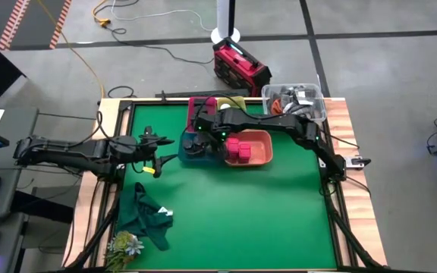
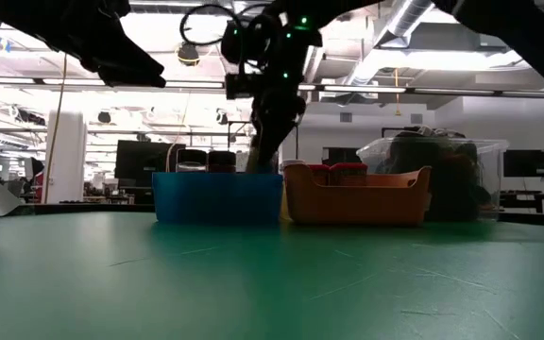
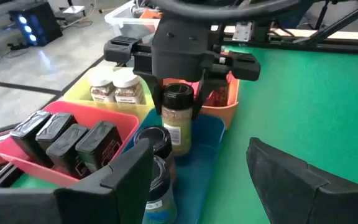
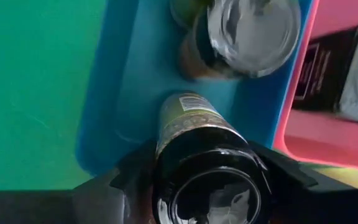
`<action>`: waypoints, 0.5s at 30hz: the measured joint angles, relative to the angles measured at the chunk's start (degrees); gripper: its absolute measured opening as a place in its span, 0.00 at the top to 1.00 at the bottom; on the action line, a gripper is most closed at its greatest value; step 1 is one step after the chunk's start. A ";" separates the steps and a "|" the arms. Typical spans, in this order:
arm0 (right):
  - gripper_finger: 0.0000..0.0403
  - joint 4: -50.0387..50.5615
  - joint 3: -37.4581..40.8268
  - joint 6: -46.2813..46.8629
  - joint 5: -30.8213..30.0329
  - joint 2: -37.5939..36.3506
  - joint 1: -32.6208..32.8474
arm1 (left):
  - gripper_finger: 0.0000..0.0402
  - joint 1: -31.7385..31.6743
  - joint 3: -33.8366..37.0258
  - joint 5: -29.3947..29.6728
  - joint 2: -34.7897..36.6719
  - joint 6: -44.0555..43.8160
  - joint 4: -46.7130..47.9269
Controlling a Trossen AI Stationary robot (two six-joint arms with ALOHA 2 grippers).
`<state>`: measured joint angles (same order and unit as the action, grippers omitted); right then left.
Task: Sort spices by type
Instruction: Put the brown seasoning bottle into the blue bin, then return to Home Position
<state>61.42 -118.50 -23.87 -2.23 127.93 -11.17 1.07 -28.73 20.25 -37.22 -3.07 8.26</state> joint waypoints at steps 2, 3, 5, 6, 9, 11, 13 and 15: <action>0.37 0.01 0.04 -0.35 0.51 0.06 -0.20 | 0.39 0.01 0.00 0.20 0.11 0.04 0.16; 0.35 -0.62 0.04 -0.56 0.82 0.03 -0.20 | 0.39 0.01 0.00 0.30 0.12 0.12 0.09; 0.31 -1.37 -0.04 -0.63 0.95 -0.25 -0.12 | 0.39 -0.01 0.00 0.84 0.12 0.19 0.09; 0.30 -1.12 -0.02 -0.63 1.04 -0.46 -0.12 | 0.39 0.00 0.00 1.04 0.12 0.38 0.09; 0.26 -1.17 -0.02 -0.67 1.06 -0.87 0.10 | 0.39 -0.01 0.00 1.33 0.12 1.29 -0.09; 0.24 -0.93 -0.02 -1.12 1.05 -0.90 0.29 | 0.39 -0.01 0.00 1.50 0.12 2.01 -0.62; 0.23 -0.28 -0.07 -2.66 0.68 -0.90 0.62 | 0.39 -0.01 0.00 1.67 0.12 2.81 -1.60; 0.22 1.64 -1.62 -3.31 -1.22 -0.88 1.00 | 0.39 -0.01 0.00 1.73 0.22 3.80 -2.13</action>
<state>63.06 -120.12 -27.17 -3.45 127.05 -10.17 1.06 -28.73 21.98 -37.00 0.73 6.13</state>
